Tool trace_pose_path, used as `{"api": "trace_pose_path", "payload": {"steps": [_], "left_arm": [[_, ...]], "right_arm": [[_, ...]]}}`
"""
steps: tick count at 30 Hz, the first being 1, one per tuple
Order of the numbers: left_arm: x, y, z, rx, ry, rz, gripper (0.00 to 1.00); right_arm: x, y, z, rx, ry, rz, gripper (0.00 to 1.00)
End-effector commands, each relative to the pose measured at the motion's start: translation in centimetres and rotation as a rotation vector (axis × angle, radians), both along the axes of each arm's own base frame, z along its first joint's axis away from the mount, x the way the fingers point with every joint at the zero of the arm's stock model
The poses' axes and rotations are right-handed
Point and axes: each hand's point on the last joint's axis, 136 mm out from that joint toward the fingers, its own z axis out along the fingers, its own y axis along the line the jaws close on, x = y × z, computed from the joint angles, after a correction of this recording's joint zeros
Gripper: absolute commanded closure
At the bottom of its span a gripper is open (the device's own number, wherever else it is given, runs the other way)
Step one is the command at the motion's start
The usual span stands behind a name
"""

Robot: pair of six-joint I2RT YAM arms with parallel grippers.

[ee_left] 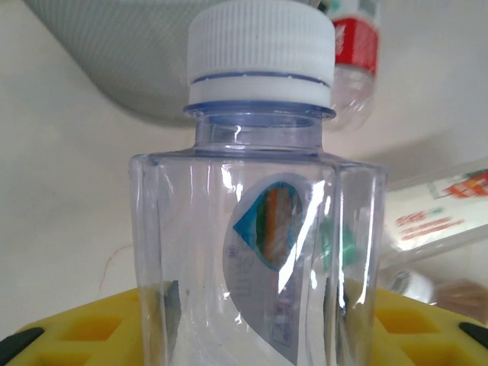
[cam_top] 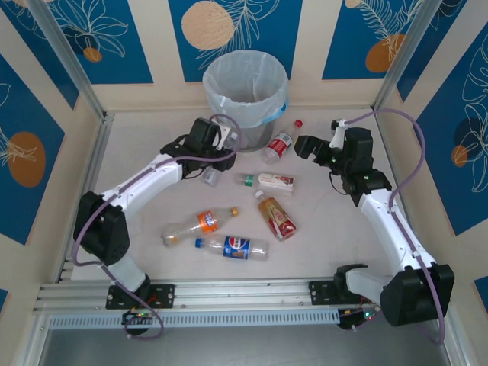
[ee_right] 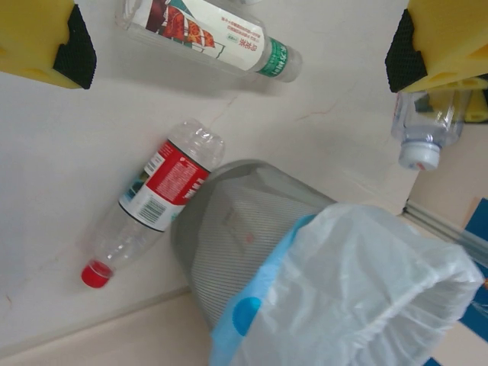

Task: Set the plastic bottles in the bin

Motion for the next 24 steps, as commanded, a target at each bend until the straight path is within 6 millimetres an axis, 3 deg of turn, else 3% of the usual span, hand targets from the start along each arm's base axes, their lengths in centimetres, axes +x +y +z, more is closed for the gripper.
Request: {"api": "trace_pose_path", "payload": {"steps": [1, 5, 12, 24], "left_arm": [[0.0, -1.3, 6.1, -0.139, -0.093, -0.047, 0.49], [-0.1, -2.3, 10.1, -0.223, -0.208, -0.11, 0.49], [1.9, -3.1, 15.5, -0.299, -0.38, -0.099, 0.49], [7.9, -4.9, 20.8, -0.442, -0.48, 0.015, 0.48]], "right_arm": [[-0.9, 1.0, 0.1, -0.026, -0.021, 0.078, 0.0], [-1.2, 1.0, 0.0, -0.041, -0.018, 0.078, 0.0], [-1.5, 0.7, 0.6, -0.051, -0.036, 0.065, 0.0], [-1.9, 0.2, 0.5, -0.049, -0.023, 0.031, 0.01]]}}
